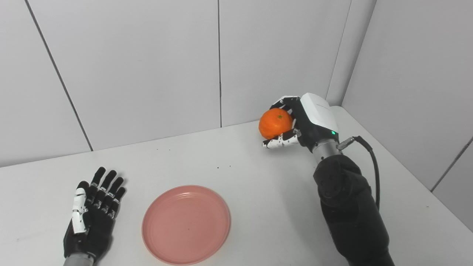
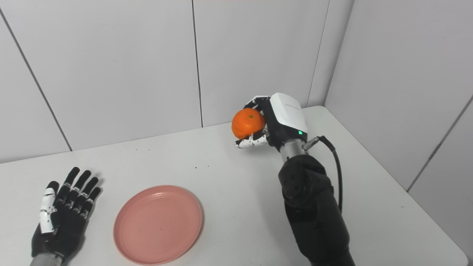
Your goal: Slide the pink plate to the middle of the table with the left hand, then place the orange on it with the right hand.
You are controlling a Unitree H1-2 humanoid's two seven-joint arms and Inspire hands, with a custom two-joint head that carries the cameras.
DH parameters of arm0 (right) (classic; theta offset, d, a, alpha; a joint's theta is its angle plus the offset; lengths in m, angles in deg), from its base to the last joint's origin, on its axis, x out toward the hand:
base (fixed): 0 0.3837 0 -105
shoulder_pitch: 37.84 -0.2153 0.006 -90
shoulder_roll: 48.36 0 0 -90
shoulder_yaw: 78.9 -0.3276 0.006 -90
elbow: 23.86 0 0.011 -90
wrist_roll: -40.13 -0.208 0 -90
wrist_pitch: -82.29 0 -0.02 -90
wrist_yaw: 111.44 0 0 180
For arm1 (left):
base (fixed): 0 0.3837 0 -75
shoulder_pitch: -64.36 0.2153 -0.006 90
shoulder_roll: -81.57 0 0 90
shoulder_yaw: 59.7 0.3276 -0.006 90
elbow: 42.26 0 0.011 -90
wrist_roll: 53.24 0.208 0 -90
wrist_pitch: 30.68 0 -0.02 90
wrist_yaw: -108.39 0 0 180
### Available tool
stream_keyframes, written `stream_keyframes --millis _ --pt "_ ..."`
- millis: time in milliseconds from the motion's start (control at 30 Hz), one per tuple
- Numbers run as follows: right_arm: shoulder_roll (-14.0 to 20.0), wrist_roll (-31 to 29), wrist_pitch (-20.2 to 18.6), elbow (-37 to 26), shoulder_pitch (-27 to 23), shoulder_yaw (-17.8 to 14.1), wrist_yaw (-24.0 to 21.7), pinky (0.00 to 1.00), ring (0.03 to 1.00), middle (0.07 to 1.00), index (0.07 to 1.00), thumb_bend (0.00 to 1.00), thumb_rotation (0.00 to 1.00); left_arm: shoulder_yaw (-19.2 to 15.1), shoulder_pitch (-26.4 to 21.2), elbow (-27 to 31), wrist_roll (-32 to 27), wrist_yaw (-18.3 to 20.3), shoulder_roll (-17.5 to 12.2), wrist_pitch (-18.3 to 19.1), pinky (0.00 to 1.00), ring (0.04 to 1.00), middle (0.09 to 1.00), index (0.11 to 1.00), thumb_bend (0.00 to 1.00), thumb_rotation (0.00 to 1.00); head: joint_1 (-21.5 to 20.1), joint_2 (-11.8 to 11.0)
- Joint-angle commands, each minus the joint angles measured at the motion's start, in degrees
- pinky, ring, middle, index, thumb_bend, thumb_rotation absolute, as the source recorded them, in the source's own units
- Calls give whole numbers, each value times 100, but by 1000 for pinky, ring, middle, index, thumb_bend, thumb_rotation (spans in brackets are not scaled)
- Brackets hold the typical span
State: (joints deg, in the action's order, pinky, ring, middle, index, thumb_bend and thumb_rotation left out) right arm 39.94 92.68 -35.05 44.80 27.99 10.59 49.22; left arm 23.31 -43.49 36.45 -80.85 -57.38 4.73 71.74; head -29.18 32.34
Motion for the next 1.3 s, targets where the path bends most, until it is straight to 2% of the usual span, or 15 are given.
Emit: stream_keyframes --millis 0,133,167,300,633,767,1000,1267 --pt "-13 64 86 -219 -317 123 89 346 420 457 510 528 0 84 189 -178 136 -14 37 77 968 938 942 939 331 1000 156 56" --pt "-153 152 74 -196 -446 488 41 351 427 457 511 528 0 178 222 -103 240 -57 94 57 953 932 940 934 349 1000 469 198" --pt "-175 105 81 -195 -463 546 41 348 424 454 514 528 0 203 231 -64 276 -89 114 73 945 929 938 932 355 1000 655 263" --pt "-341 -46 139 -154 -507 788 81 334 410 449 519 526 0 304 273 47 493 -264 238 23 926 919 927 920 367 1000 886 313" --pt "-612 -84 291 80 -530 1430 132 341 420 462 510 528 0 461 323 388 839 -645 513 229 904 898 909 898 389 1000 1684 553" --pt "-668 -161 345 150 -518 1672 28 331 402 448 519 527 0 543 321 471 941 -727 611 267 910 900 910 901 384 1000 2153 672" --pt "-760 -286 353 314 -404 1991 -1 297 379 438 520 526 0 660 280 531 1159 -922 774 211 895 887 896 890 393 1000 2646 823" --pt "-731 -460 467 350 -131 2146 65 303 384 443 514 527 0 759 270 619 1507 -1107 920 91 872 879 887 881 401 1000 3063 928"
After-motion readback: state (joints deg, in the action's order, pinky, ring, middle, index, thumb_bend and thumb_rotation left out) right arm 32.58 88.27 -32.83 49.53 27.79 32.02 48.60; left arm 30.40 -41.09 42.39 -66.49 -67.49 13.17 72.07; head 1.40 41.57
